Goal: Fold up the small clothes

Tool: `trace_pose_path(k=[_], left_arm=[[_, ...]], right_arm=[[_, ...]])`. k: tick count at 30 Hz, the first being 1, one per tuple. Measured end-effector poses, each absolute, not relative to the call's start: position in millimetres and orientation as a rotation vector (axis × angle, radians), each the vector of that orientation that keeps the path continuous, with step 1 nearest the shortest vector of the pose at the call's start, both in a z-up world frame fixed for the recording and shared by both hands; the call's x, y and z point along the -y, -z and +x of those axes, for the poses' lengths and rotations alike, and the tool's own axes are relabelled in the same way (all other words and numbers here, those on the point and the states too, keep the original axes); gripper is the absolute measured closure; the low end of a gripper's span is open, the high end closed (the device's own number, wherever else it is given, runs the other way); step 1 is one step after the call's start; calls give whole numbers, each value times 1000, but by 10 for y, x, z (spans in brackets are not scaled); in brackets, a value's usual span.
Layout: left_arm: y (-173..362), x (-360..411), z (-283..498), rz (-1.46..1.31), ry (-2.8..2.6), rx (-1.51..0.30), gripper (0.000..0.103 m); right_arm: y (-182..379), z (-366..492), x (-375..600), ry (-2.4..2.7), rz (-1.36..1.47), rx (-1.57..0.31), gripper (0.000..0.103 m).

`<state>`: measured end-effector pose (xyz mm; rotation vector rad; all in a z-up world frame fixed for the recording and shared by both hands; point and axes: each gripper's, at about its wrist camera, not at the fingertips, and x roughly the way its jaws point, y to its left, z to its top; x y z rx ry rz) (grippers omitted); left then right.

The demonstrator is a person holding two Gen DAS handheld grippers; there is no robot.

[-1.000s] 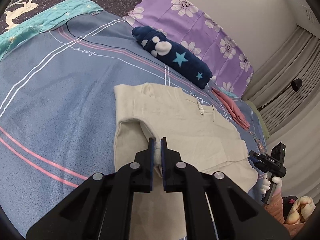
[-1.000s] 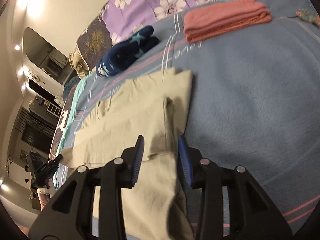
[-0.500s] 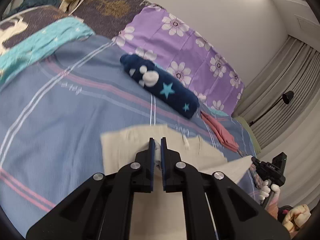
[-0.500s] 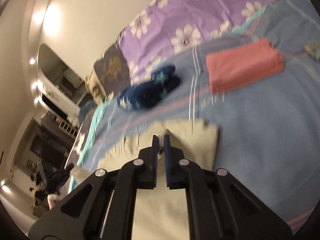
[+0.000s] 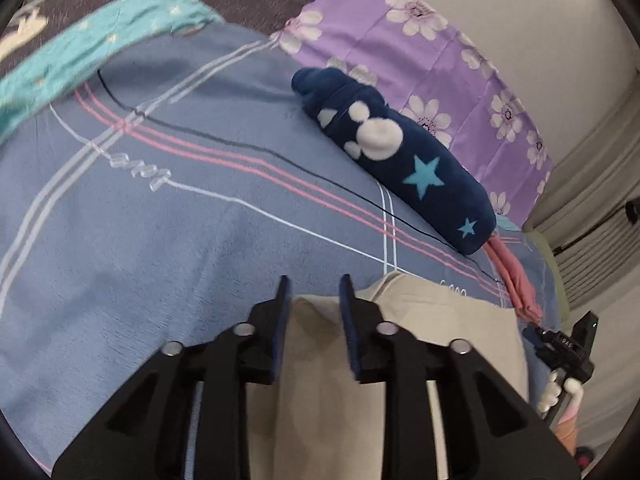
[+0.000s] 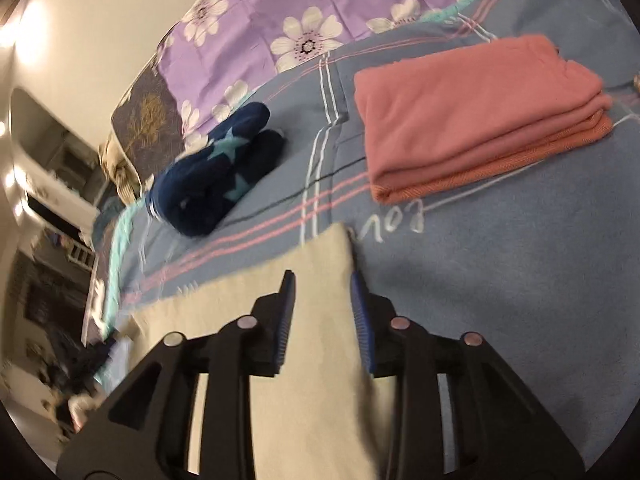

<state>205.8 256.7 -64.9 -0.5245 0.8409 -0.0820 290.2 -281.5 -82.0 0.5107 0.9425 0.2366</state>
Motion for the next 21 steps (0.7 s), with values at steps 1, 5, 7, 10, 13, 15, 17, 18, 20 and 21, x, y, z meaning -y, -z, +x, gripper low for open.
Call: trace_pose_path(k=[1, 5, 7, 10, 13, 15, 17, 18, 20, 21], left_arm=[[628, -2567, 2025, -501, 81, -834, 59], [711, -2542, 2024, -454, 114, -881, 50], [822, -2520, 2062, -442, 107, -920, 49], [936, -2486, 2084, -466, 87, -948, 50], [846, -2438, 1917, -458, 127, -908, 70], [737, -2475, 1713, -476, 147, -874, 76], [652, -2537, 1507, -493, 140, -837, 75], [608, -2570, 1386, -488, 123, -818, 73], [580, -2668, 1085, -476, 87, -801, 63], [591, -2710, 987, -482, 85, -801, 63]], right_arm=[[810, 2879, 2830, -233, 487, -941, 69], [795, 2818, 2913, -231, 477, -939, 65], [782, 2785, 2909, -227, 487, -938, 65], [770, 2663, 2884, -242, 503, -937, 65], [732, 2439, 2884, -251, 478, -929, 65], [704, 2265, 2909, -246, 451, -925, 63], [667, 2095, 2932, -240, 424, -920, 63], [641, 2019, 2929, -238, 404, -917, 63], [570, 1877, 2868, -243, 352, -909, 63], [541, 1831, 2823, -251, 330, -905, 62]])
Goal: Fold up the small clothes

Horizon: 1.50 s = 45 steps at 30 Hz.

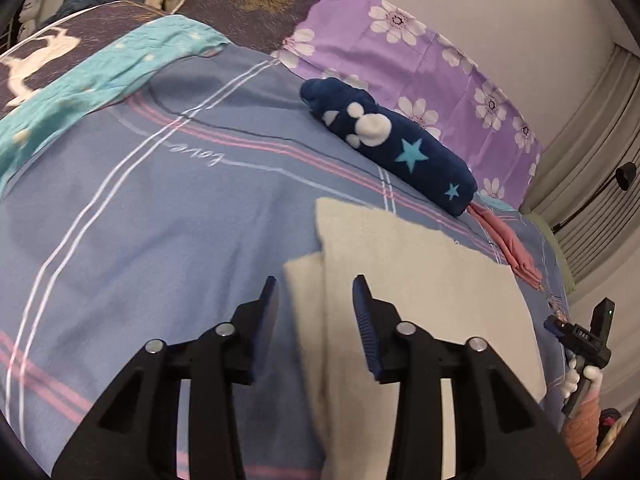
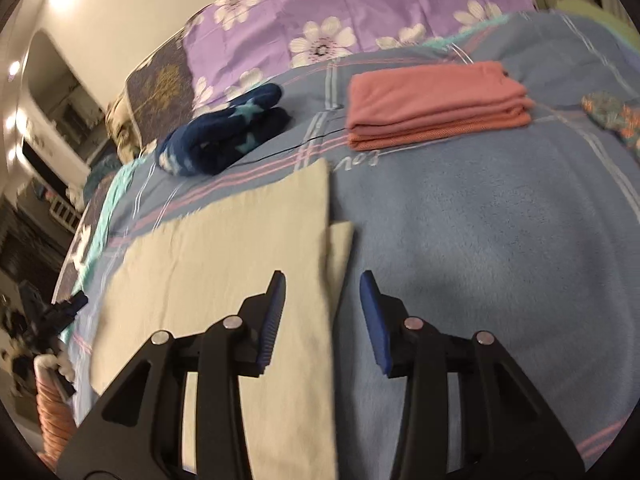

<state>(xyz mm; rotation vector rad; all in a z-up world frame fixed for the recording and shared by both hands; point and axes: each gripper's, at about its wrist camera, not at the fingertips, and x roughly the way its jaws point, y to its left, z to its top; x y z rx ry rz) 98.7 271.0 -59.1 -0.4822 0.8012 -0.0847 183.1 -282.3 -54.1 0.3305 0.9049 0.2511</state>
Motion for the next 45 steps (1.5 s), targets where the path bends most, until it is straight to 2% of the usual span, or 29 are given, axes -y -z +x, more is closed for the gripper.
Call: trace_pose_path(k=[7, 18, 24, 28, 32, 36, 40, 42, 43, 44, 45], left_arm=[[941, -2844, 392, -583, 106, -855, 63], [1186, -2633, 554, -544, 275, -861, 64], [1215, -2595, 468, -577, 386, -823, 64], [1197, -2524, 425, -588, 450, -801, 64], [1229, -2498, 441, -595, 469, -808, 64], [1300, -2561, 444, -644, 493, -800, 64], [1317, -2569, 428, -653, 499, -791, 64], [1322, -2575, 429, -659, 502, -791, 65], [1327, -2582, 430, -666, 500, -793, 71], [1338, -2584, 437, -674, 503, -802, 89], [1361, -2575, 440, -689, 518, -819, 94]], right_arm=[[269, 1741, 2167, -384, 211, -885, 60], [-33, 1798, 528, -614, -76, -904, 59], [63, 1980, -374, -625, -307, -926, 59], [187, 2082, -1150, -649, -528, -928, 71], [320, 2154, -1843, -698, -652, -939, 72], [537, 2215, -2317, -743, -709, -986, 70], [841, 2251, -2617, -715, -810, -1032, 60], [1006, 2274, -2702, -696, -866, -1046, 59], [1051, 2284, -2731, -691, -882, -1048, 66], [1085, 2303, -2745, -681, -892, -1044, 99], [1069, 2316, -2734, -668, -881, -1040, 99]])
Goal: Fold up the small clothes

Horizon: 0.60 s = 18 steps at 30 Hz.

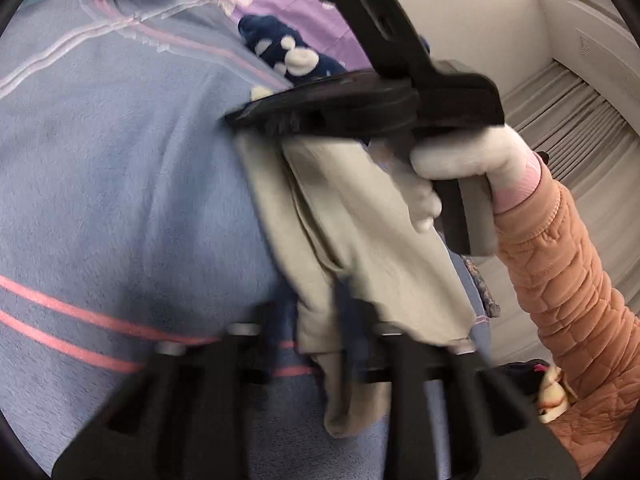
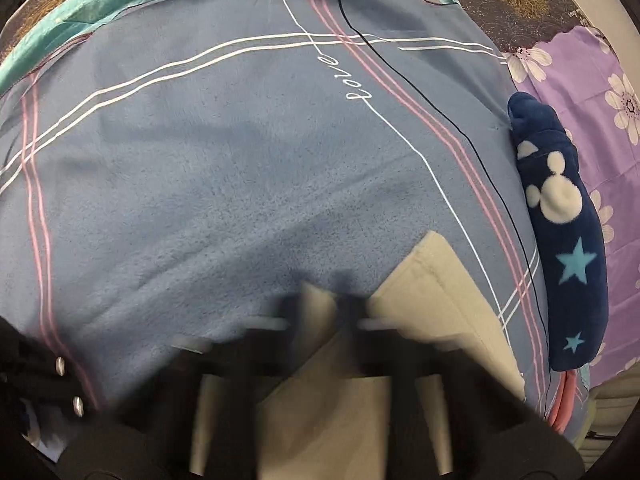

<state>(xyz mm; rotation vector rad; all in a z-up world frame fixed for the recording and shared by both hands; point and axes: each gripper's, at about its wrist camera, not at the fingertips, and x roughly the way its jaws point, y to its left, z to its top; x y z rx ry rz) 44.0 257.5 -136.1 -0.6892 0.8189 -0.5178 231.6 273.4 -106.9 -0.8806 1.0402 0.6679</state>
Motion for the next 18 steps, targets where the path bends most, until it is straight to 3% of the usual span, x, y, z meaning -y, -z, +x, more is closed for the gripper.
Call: trace_pose_path(k=[6, 15, 18], left_arm=[[1284, -2531, 264, -678, 478, -797, 96], [1400, -2652, 62, -776, 498, -827, 96], [1440, -2639, 90, -813, 555, -849, 90]], right_arm=[[735, 2479, -2647, -639, -710, -931, 103], [653, 2357, -2366, -759, -607, -973, 103], [569, 2109, -2144, -800, -604, -960, 101]])
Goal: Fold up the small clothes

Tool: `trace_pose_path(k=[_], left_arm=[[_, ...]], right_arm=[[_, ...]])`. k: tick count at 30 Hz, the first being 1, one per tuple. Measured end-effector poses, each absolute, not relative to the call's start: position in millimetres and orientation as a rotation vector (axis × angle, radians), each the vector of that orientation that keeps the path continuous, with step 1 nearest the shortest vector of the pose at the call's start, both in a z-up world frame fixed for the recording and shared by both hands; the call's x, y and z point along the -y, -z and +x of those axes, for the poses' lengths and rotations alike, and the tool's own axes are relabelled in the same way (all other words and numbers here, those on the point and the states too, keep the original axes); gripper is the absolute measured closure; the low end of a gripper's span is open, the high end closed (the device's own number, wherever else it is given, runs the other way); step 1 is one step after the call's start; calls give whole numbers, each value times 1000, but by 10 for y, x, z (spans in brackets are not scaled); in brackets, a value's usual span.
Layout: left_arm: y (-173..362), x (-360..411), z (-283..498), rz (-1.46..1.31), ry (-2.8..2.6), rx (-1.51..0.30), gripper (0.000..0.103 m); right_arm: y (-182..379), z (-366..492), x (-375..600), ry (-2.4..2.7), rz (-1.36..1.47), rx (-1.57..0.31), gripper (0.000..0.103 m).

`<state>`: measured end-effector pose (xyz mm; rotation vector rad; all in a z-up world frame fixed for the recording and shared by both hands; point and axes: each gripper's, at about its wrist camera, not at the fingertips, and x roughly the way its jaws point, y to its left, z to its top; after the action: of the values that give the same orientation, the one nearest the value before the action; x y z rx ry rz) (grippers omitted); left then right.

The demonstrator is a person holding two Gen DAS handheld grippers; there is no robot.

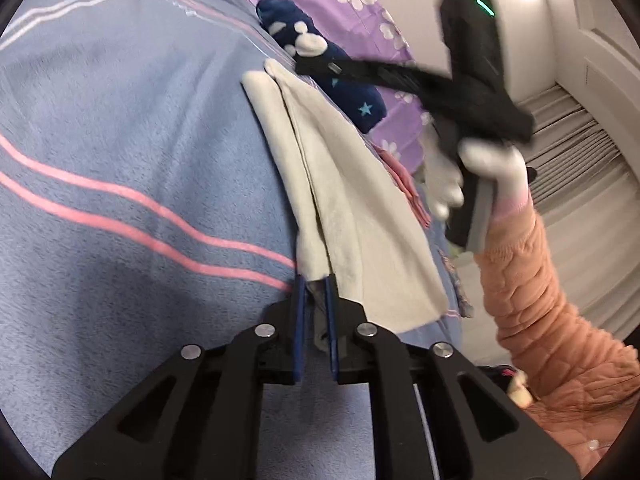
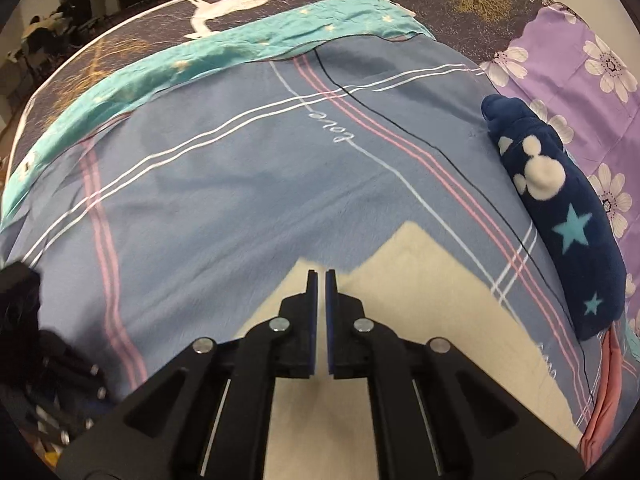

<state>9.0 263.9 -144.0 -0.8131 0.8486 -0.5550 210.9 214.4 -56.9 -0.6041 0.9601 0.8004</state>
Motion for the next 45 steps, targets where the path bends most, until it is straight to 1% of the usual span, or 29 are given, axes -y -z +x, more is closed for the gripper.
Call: trace_pose_path(k=[1, 5, 7, 8, 11, 15, 16, 18, 20, 21, 22, 23, 24, 25, 26, 28, 29, 31, 36, 38, 40, 45], left_arm=[[1450, -2649, 110, -830, 580, -854, 86], [1430, -2617, 141, -829, 613, -867, 85], [1401, -2596, 100, -814, 606, -857, 88], [1399, -2583, 93, -807, 593, -854, 92], [1394, -2596, -51, -789, 526, -850, 100], [1391, -2639, -64, -760, 451, -849, 101], [1383, -2639, -56, -745, 434, -850, 101], [1340, -2622, -54, -720, 393, -845, 101], [1231, -2613, -46, -679, 330, -813, 100], [1152, -2602, -62, -656, 328, -790, 99], [1042, -2561, -85, -630, 351, -761, 96], [953, -2504, -76, -613, 375, -741, 90], [888, -2433, -55, -593, 394, -733, 86], [853, -2307, 23, -548, 395, -758, 76], [871, -2205, 90, -493, 375, -796, 71], [1076, -2006, 229, -329, 255, -914, 72], [1114, -1959, 233, -289, 229, -901, 72], [1035, -1994, 110, -262, 201, -907, 72], [698, -1831, 31, -214, 170, -891, 72], [505, -1570, 9, -156, 220, -857, 71], [379, -1240, 62, -144, 305, -840, 65], [397, -178, 380, -83, 481, -907, 65]], right_arm=[[559, 2025, -2026, -815, -596, -968, 99], [570, 1736, -1600, -830, -523, -1000, 91], [602, 1599, -1353, -829, -469, -1017, 88], [641, 1504, -1183, -823, -435, -1028, 86], [766, 1278, -843, -791, -359, -1057, 82], [819, 1087, -562, -774, -281, -1058, 78], [823, 1054, -518, -776, -261, -1062, 73], [858, 979, -438, -769, -236, -1062, 70], [913, 863, -408, -757, -246, -1048, 65], [918, 819, -396, -756, -257, -1035, 64], [916, 765, -392, -754, -271, -1019, 62], [907, 719, -376, -754, -274, -1005, 61], [896, 695, -335, -757, -252, -1003, 61], [888, 687, -290, -757, -228, -1005, 61], [866, 684, -196, -750, -185, -1007, 64], [815, 683, 16, -710, -131, -991, 65], [772, 680, 190, -667, -105, -971, 66], [699, 691, 562, -584, -55, -936, 70], [623, 805, 1897, -295, 121, -903, 75], [650, 849, 2397, -210, 194, -900, 76], [693, 853, 2725, -167, 256, -900, 77], [886, 824, 3244, -203, 399, -915, 87]])
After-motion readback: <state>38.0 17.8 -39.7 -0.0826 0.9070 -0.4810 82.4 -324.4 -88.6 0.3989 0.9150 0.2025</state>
